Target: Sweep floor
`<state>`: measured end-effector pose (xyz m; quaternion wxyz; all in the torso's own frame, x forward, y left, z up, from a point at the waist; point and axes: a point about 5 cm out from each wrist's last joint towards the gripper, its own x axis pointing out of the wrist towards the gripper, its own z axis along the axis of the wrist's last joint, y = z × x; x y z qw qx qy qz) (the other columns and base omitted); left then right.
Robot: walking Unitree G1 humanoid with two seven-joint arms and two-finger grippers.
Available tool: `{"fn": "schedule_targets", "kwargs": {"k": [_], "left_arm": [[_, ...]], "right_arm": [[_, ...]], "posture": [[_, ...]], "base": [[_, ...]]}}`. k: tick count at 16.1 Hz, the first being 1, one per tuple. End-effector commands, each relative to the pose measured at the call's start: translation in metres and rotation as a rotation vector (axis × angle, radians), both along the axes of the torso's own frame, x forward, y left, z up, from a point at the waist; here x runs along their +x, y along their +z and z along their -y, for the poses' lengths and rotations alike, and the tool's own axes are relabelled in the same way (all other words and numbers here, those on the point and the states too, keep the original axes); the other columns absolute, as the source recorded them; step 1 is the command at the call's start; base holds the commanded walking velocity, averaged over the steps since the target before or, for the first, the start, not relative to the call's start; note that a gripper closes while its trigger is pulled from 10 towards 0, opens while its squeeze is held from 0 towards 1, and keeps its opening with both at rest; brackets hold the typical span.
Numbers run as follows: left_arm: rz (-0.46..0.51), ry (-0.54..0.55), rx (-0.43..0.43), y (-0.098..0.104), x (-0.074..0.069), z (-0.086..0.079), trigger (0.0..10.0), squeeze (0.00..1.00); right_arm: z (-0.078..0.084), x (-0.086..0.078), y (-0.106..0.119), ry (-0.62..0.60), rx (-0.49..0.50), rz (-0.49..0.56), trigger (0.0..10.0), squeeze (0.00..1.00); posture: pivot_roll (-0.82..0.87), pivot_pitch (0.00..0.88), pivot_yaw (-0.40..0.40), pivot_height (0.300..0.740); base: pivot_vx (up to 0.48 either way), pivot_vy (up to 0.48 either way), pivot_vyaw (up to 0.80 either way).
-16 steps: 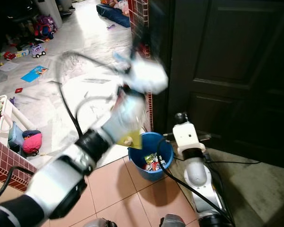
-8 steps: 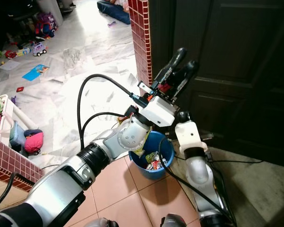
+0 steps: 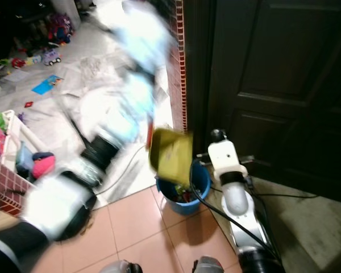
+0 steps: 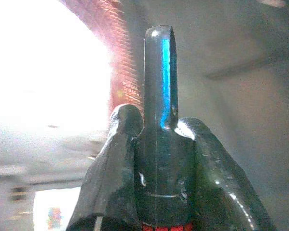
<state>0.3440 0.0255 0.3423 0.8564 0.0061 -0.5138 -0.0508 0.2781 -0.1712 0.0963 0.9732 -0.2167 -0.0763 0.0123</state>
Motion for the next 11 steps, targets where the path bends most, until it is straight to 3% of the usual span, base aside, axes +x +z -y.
{"fn": "schedule_targets", "kwargs": {"k": [1,2,3,4,5,6,7,11], "left_arm": [[0.182,0.033,-0.063,0.048,-0.015,-0.018,10.0,0.00],[0.220,0.087,-0.041,0.059,-0.016,-0.029,10.0,0.00],[0.228,0.162,0.033,0.061,-0.013,-0.039,10.0,0.00],[0.179,0.219,0.087,0.051,-0.005,-0.048,10.0,0.00],[0.125,0.266,0.125,0.038,0.003,-0.056,10.0,0.00],[0.037,0.356,0.225,0.005,0.012,-0.070,10.0,0.00],[-0.013,0.388,0.263,-0.014,0.015,-0.078,10.0,0.00],[-0.031,0.395,0.272,-0.019,0.015,-0.081,10.0,0.00]], "right_arm": [[-0.008,0.005,0.006,0.042,-0.001,0.027,10.0,0.00],[-0.011,0.006,0.005,0.057,0.001,0.023,10.0,0.00],[-0.014,0.008,0.004,0.072,0.006,0.018,10.0,0.00],[-0.016,0.010,0.004,0.077,0.008,0.015,10.0,0.00],[-0.016,0.010,0.004,0.083,0.011,0.012,10.0,0.00],[-0.017,0.010,0.002,0.099,0.020,-0.003,10.0,0.00],[-0.017,0.010,0.000,0.109,0.028,-0.012,10.0,0.00],[-0.018,0.010,0.000,0.113,0.032,-0.015,10.0,0.00]], "posture": [[-0.12,0.000,0.061,0.740],[-0.11,0.000,0.056,0.740],[-0.10,0.000,0.052,0.740],[-0.10,0.000,0.052,0.740],[-0.10,0.000,0.047,0.740],[-0.09,0.000,0.045,0.740],[-0.09,0.000,0.043,0.740],[-0.09,0.000,0.042,0.740]], "base": [[0.000,0.000,0.00],[0.000,0.000,0.00],[0.000,0.000,0.00],[0.000,0.000,0.00],[0.000,0.000,0.00],[0.000,0.000,0.00],[0.000,0.000,0.00],[0.000,0.000,0.00]]}}
